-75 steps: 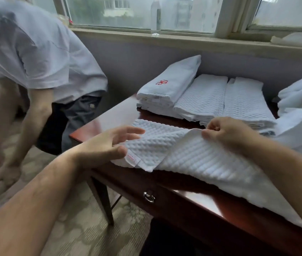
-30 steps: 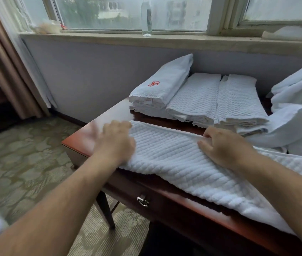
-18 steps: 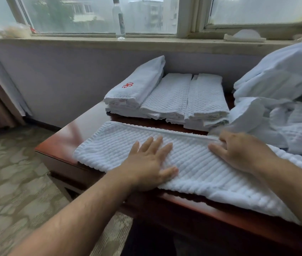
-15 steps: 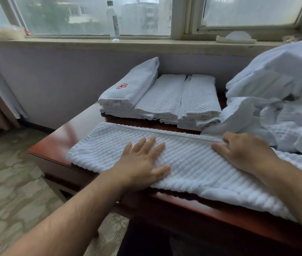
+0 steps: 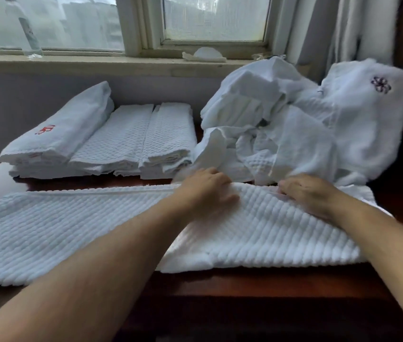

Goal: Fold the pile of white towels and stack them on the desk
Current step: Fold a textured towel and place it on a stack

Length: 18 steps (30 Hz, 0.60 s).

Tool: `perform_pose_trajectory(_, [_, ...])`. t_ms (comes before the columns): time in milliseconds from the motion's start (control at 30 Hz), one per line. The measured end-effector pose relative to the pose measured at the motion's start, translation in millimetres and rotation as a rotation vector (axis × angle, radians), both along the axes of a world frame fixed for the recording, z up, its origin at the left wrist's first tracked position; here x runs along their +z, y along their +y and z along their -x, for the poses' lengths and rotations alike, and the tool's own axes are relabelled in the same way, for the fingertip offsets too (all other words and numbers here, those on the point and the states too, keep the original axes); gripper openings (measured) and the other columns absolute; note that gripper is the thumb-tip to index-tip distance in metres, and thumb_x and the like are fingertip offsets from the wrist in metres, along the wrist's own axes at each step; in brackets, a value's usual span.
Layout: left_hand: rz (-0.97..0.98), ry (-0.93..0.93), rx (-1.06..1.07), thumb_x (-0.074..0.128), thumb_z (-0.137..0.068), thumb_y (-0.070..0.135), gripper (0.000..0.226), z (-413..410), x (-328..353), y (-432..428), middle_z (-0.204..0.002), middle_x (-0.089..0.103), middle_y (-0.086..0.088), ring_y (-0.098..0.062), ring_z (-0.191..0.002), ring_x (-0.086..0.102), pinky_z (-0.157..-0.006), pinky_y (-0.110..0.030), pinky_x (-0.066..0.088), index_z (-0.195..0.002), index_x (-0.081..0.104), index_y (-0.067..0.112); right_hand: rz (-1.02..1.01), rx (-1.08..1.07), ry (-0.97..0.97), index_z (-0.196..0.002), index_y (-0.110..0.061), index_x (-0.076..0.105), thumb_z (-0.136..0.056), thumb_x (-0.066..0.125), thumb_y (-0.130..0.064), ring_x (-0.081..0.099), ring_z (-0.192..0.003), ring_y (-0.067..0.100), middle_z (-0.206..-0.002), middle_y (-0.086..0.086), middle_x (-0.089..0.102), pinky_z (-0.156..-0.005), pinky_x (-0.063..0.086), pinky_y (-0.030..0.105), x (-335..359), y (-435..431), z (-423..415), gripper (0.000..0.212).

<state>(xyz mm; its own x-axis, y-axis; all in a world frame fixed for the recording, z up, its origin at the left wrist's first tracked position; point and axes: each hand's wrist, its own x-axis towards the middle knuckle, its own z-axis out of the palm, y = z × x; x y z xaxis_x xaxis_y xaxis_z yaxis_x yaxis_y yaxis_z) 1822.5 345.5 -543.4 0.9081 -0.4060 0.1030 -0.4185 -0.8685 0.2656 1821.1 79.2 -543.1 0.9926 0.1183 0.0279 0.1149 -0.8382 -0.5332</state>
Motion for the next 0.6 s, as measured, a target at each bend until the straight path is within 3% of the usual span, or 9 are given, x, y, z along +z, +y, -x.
perform_pose_trajectory(67, [0.064, -0.021, -0.047, 0.058, -0.098, 0.047, 0.032, -5.7, -1.1, -13.4, -0.112, 0.057, 0.0, -0.025, -0.114, 0.055, -0.092, -0.034, 0.044, -0.116, 0.065, 0.022, 0.116, 0.085, -0.05, -0.073, -0.01, 0.061, -0.096, 0.056, -0.044, 0.059, -0.085, 0.026, -0.077, 0.002, 0.064, -0.082, 0.045, 0.045, -3.4, -8.6, 1.5, 0.042])
perform_pose_trajectory(133, [0.114, -0.064, -0.071, 0.054, -0.101, 0.039, 0.021, -9.1, -2.4, -19.4, -0.097, 0.053, 0.005, -0.024, -0.103, 0.058, -0.08, -0.033, 0.043, -0.101, 0.063, 0.021, 0.212, 0.097, -0.113, -0.072, -0.021, 0.058, -0.092, 0.06, -0.046, 0.053, -0.088, 0.018, -0.079, -0.009, 0.06, -0.083, 0.042, 0.041, -4.7, -10.2, 1.9, 0.032])
perform_pose_trajectory(233, [0.169, -0.067, -0.026, 0.052, -0.1, 0.036, 0.017, -15.0, -1.7, -20.6, -0.089, 0.055, 0.008, -0.022, -0.095, 0.059, -0.071, -0.032, 0.041, -0.095, 0.062, 0.023, 0.09, -0.026, -0.249, -0.074, -0.03, 0.051, -0.092, 0.061, -0.049, 0.054, -0.079, 0.015, -0.077, -0.017, 0.057, -0.075, 0.036, 0.035, -0.3, -15.9, 0.8, 0.028])
perform_pose_trajectory(333, [0.093, -0.061, 0.02, 0.052, -0.099, 0.042, 0.019, -17.3, -1.8, -23.4, -0.096, 0.064, 0.004, -0.023, -0.096, 0.06, -0.071, -0.032, 0.043, -0.1, 0.063, 0.027, 0.201, -0.099, -0.29, -0.076, -0.031, 0.053, -0.085, 0.059, -0.068, 0.055, -0.075, 0.013, -0.075, -0.014, 0.06, -0.068, 0.041, 0.035, 3.6, -20.6, -5.4, 0.039])
perform_pose_trajectory(433, [0.018, -0.136, 0.056, 0.049, -0.099, 0.047, 0.025, -13.2, -7.8, -26.6, -0.104, 0.065, 0.001, -0.023, -0.1, 0.059, -0.071, -0.034, 0.043, -0.101, 0.059, 0.024, 0.423, -0.076, -0.226, -0.07, -0.029, 0.051, -0.086, 0.047, -0.074, 0.054, -0.081, 0.016, -0.072, -0.017, 0.054, -0.08, 0.037, 0.036, 1.4, -29.4, -10.9, 0.048])
perform_pose_trajectory(600, [0.055, -0.113, -0.053, 0.047, -0.096, 0.045, 0.026, -2.6, -8.5, -74.9, -0.109, 0.063, -0.002, -0.027, -0.103, 0.058, -0.074, -0.036, 0.04, -0.104, 0.055, 0.022, 0.314, -0.091, -0.169, -0.07, -0.027, 0.058, -0.067, 0.042, -0.062, 0.057, -0.088, 0.018, -0.071, -0.011, 0.063, -0.088, 0.027, 0.032, 3.0, -50.5, -1.4, 0.039])
